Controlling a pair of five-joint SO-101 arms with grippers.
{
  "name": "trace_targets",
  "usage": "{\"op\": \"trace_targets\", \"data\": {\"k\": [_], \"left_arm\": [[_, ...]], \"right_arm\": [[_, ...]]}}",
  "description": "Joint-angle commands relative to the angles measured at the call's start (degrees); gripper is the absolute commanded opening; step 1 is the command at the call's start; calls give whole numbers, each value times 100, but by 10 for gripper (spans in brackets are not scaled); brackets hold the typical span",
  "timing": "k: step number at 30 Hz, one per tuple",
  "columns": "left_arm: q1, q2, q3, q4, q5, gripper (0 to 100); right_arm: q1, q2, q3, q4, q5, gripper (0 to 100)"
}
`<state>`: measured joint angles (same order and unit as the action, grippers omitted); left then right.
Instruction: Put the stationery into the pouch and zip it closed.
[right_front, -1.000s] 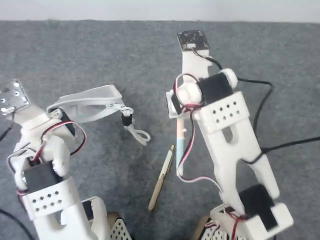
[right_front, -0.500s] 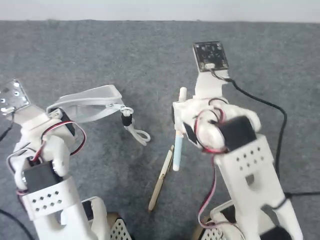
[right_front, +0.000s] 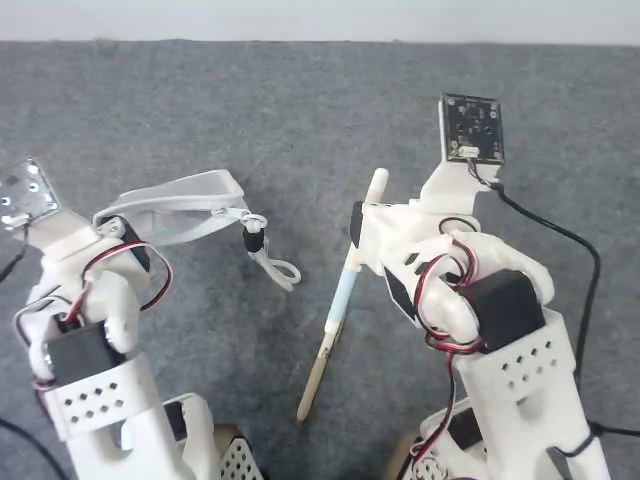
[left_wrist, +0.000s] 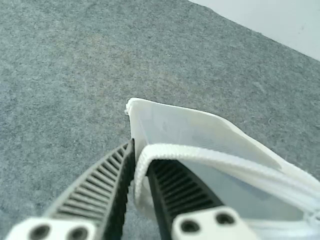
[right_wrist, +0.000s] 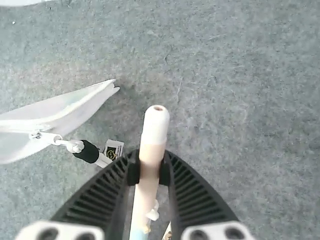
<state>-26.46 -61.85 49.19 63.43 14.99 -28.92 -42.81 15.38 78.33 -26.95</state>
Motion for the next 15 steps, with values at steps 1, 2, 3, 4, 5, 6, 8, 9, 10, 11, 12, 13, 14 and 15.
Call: {"op": "trace_targets", "data": {"k": [1, 2, 3, 4, 5, 6, 8, 9, 10, 11, 12, 13, 14, 15], "left_arm": [[-18, -53, -66, -202, 79, 12], [-18, -53, -66, -202, 79, 12], [-18, -53, -66, -202, 79, 12], [-18, -53, -66, -202, 79, 12], [-18, -53, -66, -202, 79, 12], [-18, -53, -66, -202, 79, 12], [-18, -53, -66, -202, 79, 12], [-18, -53, -66, -202, 79, 12], [-18, -53, -66, -202, 79, 12], [-18, -53, -66, -202, 79, 12], [-18, -53, -66, -202, 79, 12], [-18, -53, -66, -202, 79, 12], [-18, -53, -66, -202, 79, 12], [-18, -53, -66, -202, 79, 12]], "right_arm": [[-57, -268, -88, -136, -97, 6], [-57, -268, -97, -136, -97, 6], [-57, -277, -105, -145, -97, 6], [-57, -330, -105, -198, -97, 6], [-57, -409, -88, -268, -97, 6], [-57, -505, -79, -312, -97, 6], [-57, -769, -70, -347, -97, 6], [-57, -919, -70, -347, -97, 6], [-57, -1086, -70, -347, -97, 6], [-57, -1244, -70, -347, -97, 6], [-57, -1402, -62, -347, -97, 6], [-57, -1552, -62, -347, -97, 6], [-57, -1684, -62, -347, -97, 6], [-57, -1807, -62, -347, -97, 6]]}}
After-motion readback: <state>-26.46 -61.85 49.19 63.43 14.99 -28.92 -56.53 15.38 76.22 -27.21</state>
